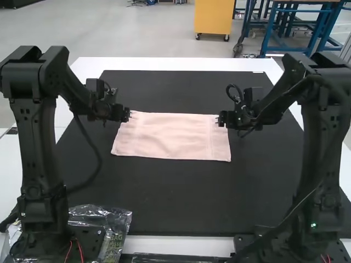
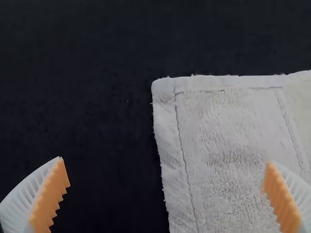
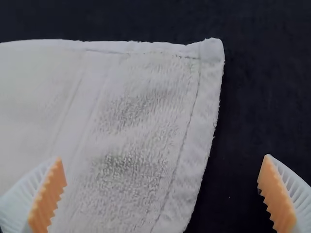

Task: Fold the towel.

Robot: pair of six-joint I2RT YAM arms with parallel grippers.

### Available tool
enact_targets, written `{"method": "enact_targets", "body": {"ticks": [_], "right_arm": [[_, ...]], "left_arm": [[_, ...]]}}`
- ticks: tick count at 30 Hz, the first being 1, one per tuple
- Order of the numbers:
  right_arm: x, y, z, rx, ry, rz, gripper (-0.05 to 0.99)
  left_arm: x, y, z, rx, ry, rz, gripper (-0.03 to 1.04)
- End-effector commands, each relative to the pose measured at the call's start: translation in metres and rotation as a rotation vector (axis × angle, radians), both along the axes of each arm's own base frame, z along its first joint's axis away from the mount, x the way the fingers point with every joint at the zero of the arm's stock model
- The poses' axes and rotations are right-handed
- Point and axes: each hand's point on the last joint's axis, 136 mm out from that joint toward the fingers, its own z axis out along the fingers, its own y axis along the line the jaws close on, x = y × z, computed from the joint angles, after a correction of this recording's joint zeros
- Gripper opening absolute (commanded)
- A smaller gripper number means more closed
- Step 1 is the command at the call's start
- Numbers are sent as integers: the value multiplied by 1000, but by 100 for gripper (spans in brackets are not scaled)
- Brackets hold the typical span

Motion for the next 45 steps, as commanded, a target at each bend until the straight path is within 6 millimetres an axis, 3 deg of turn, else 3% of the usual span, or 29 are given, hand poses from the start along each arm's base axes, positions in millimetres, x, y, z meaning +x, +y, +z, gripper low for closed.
{"method": "enact_targets", "body": {"ticks": [1,13,16,17,18,19,20,21,22,29,36,39,42,45], "right_arm": [[6,3,-3,-18,-12,9,91],[0,0,-23,-53,30,13,91],[-1,-3,-30,-73,38,9,86],[-2,-2,-32,-76,41,13,78],[-3,-3,-34,-77,43,19,57],[-7,0,-35,-78,41,53,11],[-9,4,-35,-64,35,86,0],[-11,4,-36,-59,42,84,-2],[-10,3,-36,-51,46,76,-2],[-8,-12,-32,-51,41,44,-2],[-2,-6,-19,-27,23,34,1],[1,-2,-10,-2,32,6,61],[4,3,6,-1,8,7,82],[3,11,12,3,-5,21,86]], "left_arm": [[5,-4,-1,3,-9,-25,94],[-1,-5,-30,14,36,-35,90],[-3,-4,-38,17,48,-34,90],[-3,-4,-41,20,54,-33,90],[-4,-3,-45,21,60,-33,90],[-5,-4,-48,27,62,-40,79],[-6,-4,-51,35,63,-52,49],[-5,-2,-54,43,57,-49,13],[-5,-4,-57,44,58,-51,2],[-3,3,-53,24,49,-49,2],[1,1,-40,15,24,-54,2],[0,-1,-40,13,24,-57,2],[0,-2,-40,7,26,-59,2],[0,-3,-40,5,26,-60,2]]}}
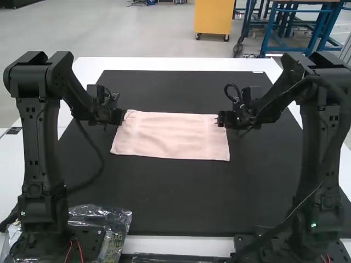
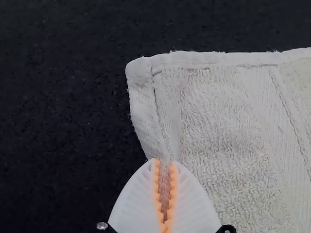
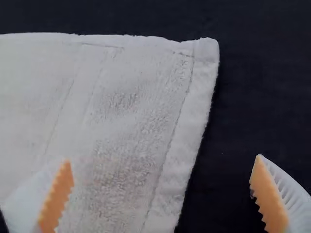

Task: Fold the towel.

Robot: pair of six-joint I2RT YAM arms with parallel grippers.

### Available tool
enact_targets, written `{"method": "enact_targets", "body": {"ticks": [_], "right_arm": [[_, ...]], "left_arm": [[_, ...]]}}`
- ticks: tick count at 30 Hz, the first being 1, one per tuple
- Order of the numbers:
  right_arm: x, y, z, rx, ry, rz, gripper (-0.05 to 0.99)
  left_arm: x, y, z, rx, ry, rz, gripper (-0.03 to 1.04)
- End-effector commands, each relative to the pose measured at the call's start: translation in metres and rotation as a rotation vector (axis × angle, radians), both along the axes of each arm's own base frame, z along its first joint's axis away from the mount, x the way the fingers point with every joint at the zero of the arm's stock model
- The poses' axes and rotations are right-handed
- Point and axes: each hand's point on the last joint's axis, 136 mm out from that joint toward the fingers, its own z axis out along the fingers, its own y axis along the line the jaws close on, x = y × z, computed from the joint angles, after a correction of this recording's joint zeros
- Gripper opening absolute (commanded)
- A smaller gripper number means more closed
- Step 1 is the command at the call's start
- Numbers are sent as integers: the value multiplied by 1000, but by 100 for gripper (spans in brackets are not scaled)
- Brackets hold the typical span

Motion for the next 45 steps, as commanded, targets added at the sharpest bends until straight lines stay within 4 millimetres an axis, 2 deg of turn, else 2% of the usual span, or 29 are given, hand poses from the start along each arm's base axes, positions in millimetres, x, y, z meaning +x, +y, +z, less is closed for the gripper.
{"method": "enact_targets", "body": {"ticks": [1,13,19,24,37,45], "right_arm": [[4,6,14,17,-17,-9,88],[6,27,11,11,-26,21,89],[13,41,21,14,-49,27,89],[17,36,30,6,-58,12,89],[18,12,21,-8,-42,-29,89],[14,12,3,-14,-10,-28,89]], "left_arm": [[-5,-1,-16,2,42,2,2],[-5,-2,-17,-6,40,-5,2],[-5,-3,-18,-9,43,-8,2],[-4,-4,-16,-10,34,-11,2],[-5,-12,-21,-26,43,-17,2],[-4,-14,-20,-36,40,-15,2]]}}
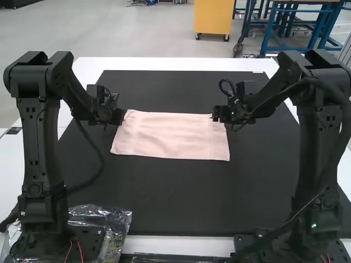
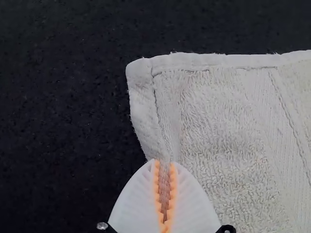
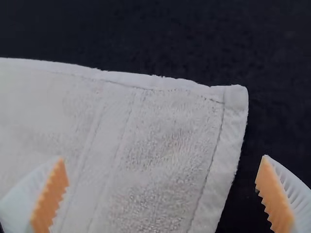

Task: Fold the towel.

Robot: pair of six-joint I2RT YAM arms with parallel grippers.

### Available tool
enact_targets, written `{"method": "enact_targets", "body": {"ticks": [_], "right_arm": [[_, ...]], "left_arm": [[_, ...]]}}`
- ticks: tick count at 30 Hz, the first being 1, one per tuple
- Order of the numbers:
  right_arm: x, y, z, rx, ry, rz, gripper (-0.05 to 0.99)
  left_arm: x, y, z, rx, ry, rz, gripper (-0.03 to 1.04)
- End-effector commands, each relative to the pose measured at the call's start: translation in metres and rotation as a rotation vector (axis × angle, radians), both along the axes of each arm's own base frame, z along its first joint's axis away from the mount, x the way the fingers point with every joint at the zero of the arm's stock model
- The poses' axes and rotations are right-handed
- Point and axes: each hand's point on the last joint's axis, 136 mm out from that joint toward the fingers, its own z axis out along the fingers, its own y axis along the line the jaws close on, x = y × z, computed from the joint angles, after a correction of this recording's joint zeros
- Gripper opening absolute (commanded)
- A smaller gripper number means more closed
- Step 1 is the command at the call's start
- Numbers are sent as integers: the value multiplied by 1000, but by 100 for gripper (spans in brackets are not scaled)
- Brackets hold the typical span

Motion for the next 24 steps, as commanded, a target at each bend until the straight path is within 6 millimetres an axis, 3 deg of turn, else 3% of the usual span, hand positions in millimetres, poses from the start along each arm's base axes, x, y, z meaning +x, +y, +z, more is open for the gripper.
{"method": "enact_targets", "body": {"ticks": [1,7,9,10,11,12,18,24], "right_arm": [[-2,-3,-17,-9,24,-10,89],[-2,-1,-29,-6,35,-10,87],[-1,0,-32,-4,33,-9,77],[-1,0,-35,0,31,-10,64],[-2,1,-37,10,33,-2,38],[-4,4,-39,14,33,26,-3],[-9,-10,-45,15,51,0,-3],[6,-40,-5,30,-26,-61,-3]], "left_arm": [[-5,-12,-22,-19,46,-20,2],[-6,-14,-22,-28,48,-27,2],[-6,-14,-22,-29,49,-28,2],[-7,-14,-23,-33,50,-30,2],[-7,-14,-23,-34,52,-31,2],[-8,-14,-23,-35,52,-31,2],[-9,-15,-25,-42,55,-37,2],[-6,-17,-23,-49,49,-35,2]]}}
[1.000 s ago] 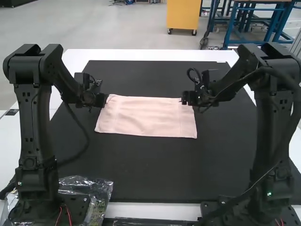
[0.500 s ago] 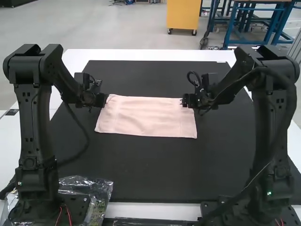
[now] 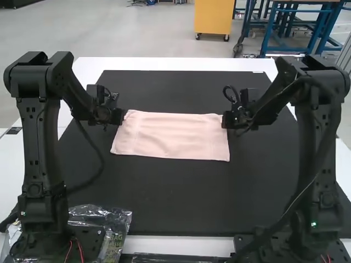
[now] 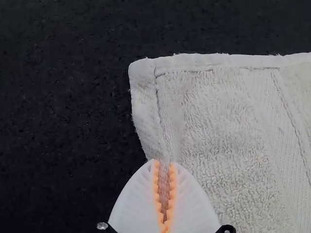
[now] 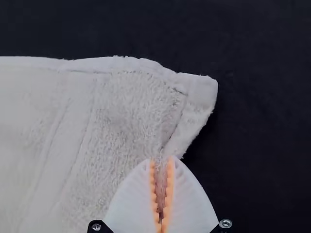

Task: Fold the towel.

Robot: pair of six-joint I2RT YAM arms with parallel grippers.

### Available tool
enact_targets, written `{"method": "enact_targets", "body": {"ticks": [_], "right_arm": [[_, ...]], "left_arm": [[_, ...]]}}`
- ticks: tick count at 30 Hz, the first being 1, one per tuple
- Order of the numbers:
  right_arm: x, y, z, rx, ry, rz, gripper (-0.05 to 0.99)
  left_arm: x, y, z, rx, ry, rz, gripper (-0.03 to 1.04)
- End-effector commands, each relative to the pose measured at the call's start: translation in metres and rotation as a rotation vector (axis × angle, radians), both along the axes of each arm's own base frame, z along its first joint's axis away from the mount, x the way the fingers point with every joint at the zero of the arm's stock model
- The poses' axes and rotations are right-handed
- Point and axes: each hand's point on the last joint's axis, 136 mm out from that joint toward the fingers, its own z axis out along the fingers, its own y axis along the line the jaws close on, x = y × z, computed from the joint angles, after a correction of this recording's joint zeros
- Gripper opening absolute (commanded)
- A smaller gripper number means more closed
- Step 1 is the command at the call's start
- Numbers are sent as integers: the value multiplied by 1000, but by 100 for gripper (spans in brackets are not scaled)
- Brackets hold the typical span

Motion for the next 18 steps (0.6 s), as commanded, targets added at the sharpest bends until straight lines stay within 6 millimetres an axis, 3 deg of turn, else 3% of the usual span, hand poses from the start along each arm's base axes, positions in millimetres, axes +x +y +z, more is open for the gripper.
{"method": "enact_targets", "body": {"ticks": [1,5,12,18], "right_arm": [[6,-22,25,8,-37,-44,-3],[6,-22,42,23,-56,-35,-3],[3,-18,54,51,-55,-11,-3],[-11,-11,63,72,-35,19,-3]], "left_arm": [[-3,-16,-18,-44,34,-28,2],[8,-16,3,-73,2,-16,2],[15,-20,56,-89,-62,-40,2],[1,-15,66,-64,-26,-64,2]]}}
